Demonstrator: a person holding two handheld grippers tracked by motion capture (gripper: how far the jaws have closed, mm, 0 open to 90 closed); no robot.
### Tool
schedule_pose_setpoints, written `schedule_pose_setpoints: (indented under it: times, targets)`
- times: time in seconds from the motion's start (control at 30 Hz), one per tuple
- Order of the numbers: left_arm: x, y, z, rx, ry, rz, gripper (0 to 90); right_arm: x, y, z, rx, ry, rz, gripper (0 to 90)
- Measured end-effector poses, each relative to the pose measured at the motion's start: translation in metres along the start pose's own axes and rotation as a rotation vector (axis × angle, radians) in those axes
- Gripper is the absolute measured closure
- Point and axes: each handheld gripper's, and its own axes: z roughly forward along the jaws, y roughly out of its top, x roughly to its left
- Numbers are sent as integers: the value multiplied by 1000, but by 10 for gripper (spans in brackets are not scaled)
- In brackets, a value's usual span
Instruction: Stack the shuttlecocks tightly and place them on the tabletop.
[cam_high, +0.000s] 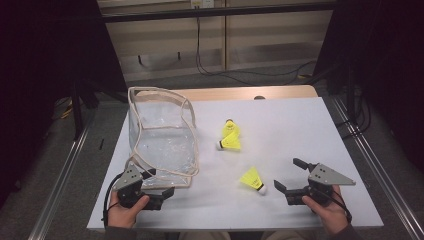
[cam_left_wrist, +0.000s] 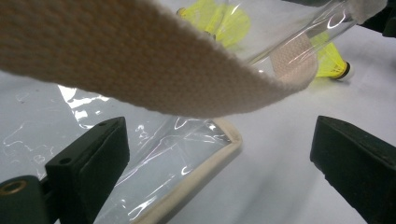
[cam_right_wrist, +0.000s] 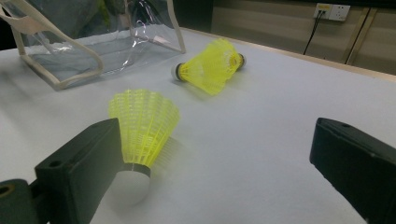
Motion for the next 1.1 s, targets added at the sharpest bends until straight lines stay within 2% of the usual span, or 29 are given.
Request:
schedule_pose_setpoints:
  times: [0.33,0.43,0.73,1.1]
  targets:
    - [0,0,0,-2,1,2,46,-2,5,10,32,5,12,25]
    - [0,0,0,-2,2,2,45,-1,7,14,61,2,13,24]
    - [0,0,0,3,3,5,43,-1,12,23,73,12,24,24]
    - [0,0,1,2,5,2,43,2,16,35,99,20,16,24]
